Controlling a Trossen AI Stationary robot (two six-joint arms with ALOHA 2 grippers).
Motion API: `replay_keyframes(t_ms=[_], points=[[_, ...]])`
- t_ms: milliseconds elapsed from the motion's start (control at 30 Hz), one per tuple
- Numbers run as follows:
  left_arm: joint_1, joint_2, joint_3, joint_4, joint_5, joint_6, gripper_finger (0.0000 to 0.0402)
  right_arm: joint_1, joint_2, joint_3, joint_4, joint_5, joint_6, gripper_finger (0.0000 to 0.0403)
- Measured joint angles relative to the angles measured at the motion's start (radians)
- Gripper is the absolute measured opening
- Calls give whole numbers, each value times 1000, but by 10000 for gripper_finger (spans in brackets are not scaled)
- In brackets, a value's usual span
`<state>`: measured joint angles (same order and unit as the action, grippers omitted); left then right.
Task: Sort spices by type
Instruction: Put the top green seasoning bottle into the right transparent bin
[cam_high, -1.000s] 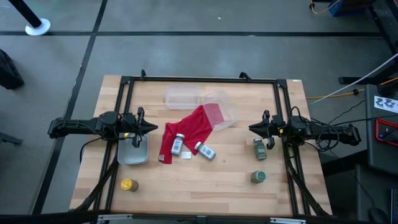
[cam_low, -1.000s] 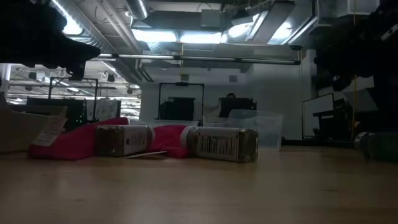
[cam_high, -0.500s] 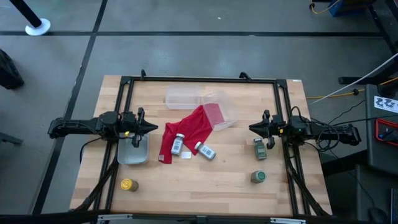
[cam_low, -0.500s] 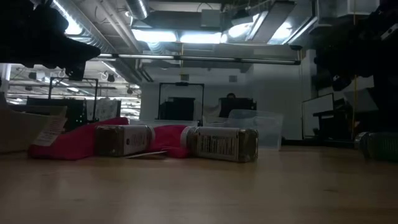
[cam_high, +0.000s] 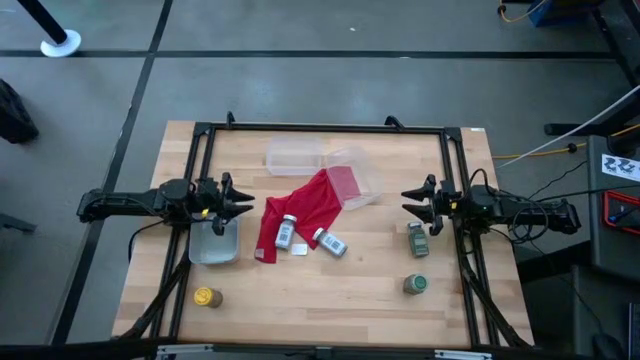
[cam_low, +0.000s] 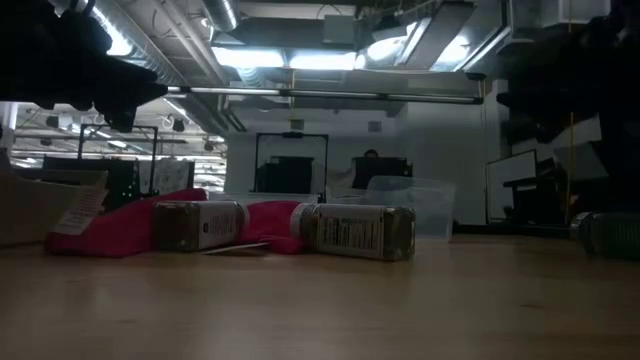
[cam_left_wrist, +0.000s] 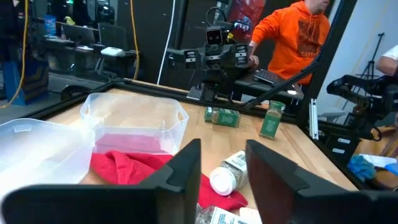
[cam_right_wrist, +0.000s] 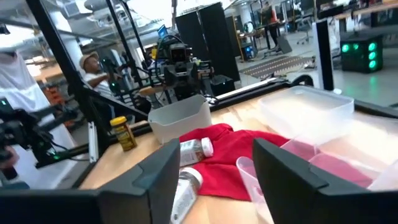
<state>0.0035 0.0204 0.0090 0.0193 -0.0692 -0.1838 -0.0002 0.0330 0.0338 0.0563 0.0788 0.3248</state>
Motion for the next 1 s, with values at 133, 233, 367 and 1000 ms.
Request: replay_keyframes(t_ms=[133, 233, 367, 1000], points=[[0, 0, 0, 0, -1, 0, 142, 0, 9, 40, -56, 0, 68, 209], [0, 0, 0, 0, -1, 0, 148, 0, 38, 104, -124, 0, 75, 209], [0, 0, 0, 0, -1, 0, 148, 0, 110, 220, -186, 0, 76, 209], [0, 0, 0, 0, -2, 0, 150, 0, 933, 943, -1177, -25, 622, 209]])
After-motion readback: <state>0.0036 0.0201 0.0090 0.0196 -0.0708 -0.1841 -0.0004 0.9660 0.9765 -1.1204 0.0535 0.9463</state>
